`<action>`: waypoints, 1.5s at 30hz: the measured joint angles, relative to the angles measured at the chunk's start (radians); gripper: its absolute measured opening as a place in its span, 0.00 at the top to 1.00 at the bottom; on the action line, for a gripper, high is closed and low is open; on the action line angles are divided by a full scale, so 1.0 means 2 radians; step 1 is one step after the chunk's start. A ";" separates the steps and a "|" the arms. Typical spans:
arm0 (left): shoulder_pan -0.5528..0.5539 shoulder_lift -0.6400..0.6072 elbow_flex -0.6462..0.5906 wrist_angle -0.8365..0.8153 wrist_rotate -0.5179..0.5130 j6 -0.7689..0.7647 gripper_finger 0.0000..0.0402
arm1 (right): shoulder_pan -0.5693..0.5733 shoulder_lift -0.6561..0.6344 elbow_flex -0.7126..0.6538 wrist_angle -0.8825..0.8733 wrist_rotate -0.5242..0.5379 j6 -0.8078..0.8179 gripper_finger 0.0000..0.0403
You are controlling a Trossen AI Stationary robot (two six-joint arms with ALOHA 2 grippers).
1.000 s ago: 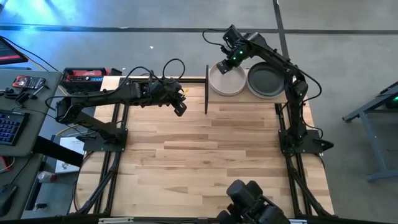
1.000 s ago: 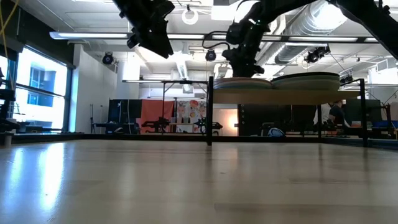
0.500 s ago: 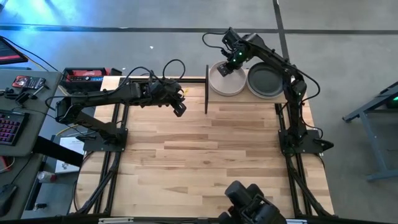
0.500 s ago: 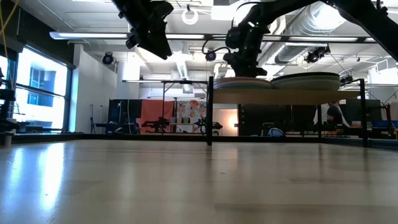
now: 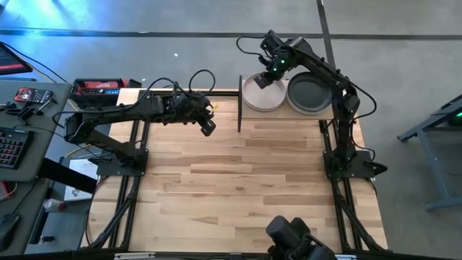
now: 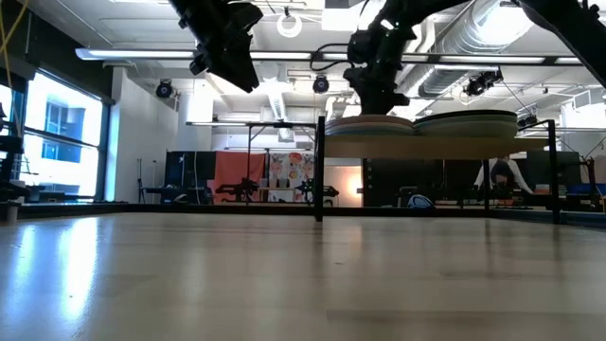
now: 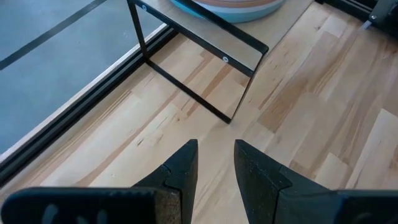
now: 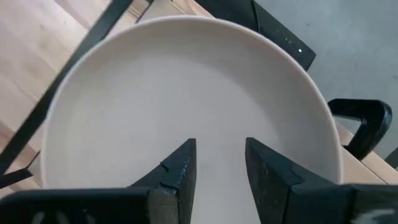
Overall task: Place and stack plates onto a shelf
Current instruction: Return to Home Position
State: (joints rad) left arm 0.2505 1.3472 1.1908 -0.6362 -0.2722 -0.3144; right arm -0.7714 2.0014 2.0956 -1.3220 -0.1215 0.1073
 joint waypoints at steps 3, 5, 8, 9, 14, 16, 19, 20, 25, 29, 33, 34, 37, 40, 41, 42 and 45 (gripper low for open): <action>-0.008 0.000 0.000 -0.001 0.000 -0.011 0.77 | 0.009 -0.012 0.000 0.001 -0.003 -0.001 0.72; -0.018 0.000 0.000 -0.003 0.000 -0.011 0.77 | 0.019 -0.022 0.000 0.001 -0.007 -0.001 0.72; -0.038 0.000 0.000 -0.003 0.000 -0.011 0.77 | 0.039 -0.034 0.000 0.002 -0.021 -0.007 0.72; -0.046 0.000 0.000 -0.003 0.000 -0.012 0.77 | 0.046 -0.038 0.000 0.004 -0.028 -0.011 0.72; -0.092 0.000 0.000 -0.019 0.000 -0.013 0.77 | 0.094 -0.054 0.000 0.032 -0.037 -0.022 0.72; -0.110 0.000 0.000 -0.024 0.000 -0.017 0.77 | 0.116 -0.056 0.000 0.049 -0.039 -0.022 0.72; -0.128 -0.003 0.000 -0.036 -0.001 -0.017 0.77 | 0.146 -0.057 0.000 0.071 -0.057 -0.022 0.72; -0.132 -0.006 0.000 -0.042 -0.003 -0.017 0.77 | 0.156 -0.057 0.000 0.075 -0.067 -0.021 0.72; -0.139 -0.042 -0.023 -0.057 -0.018 -0.023 0.77 | 0.204 -0.058 0.000 0.102 -0.095 0.009 0.72; -0.152 -0.105 -0.089 -0.025 -0.012 -0.042 0.77 | 0.235 -0.069 0.000 0.125 -0.092 0.043 0.72; -0.170 -0.181 -0.170 0.037 -0.011 -0.032 0.77 | 0.260 -0.081 0.000 0.164 -0.091 0.083 0.72; -0.174 -0.199 -0.190 0.054 -0.010 -0.027 0.77 | 0.267 -0.085 0.000 0.176 -0.091 0.090 0.72; -0.188 -0.255 -0.246 0.102 0.004 -0.021 0.77 | 0.286 -0.097 0.000 0.218 -0.091 0.103 0.72; -0.201 -0.309 -0.298 0.144 0.021 -0.013 0.77 | 0.307 -0.105 0.000 0.267 -0.091 0.111 0.72; -0.206 -0.327 -0.314 0.157 0.029 -0.010 0.77 | 0.313 -0.107 0.000 0.280 -0.090 0.115 0.72; -0.211 -0.345 -0.329 0.166 0.031 -0.008 0.77 | 0.321 -0.108 0.000 0.299 -0.089 0.117 0.72; -0.222 -0.397 -0.369 0.180 0.036 -0.008 0.77 | 0.340 -0.112 0.000 0.349 -0.088 0.117 0.72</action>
State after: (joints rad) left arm -0.1931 0.5533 0.4519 -0.2759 -0.2003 -0.3298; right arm -0.0908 1.7778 2.0953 -0.6234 -0.2981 0.3405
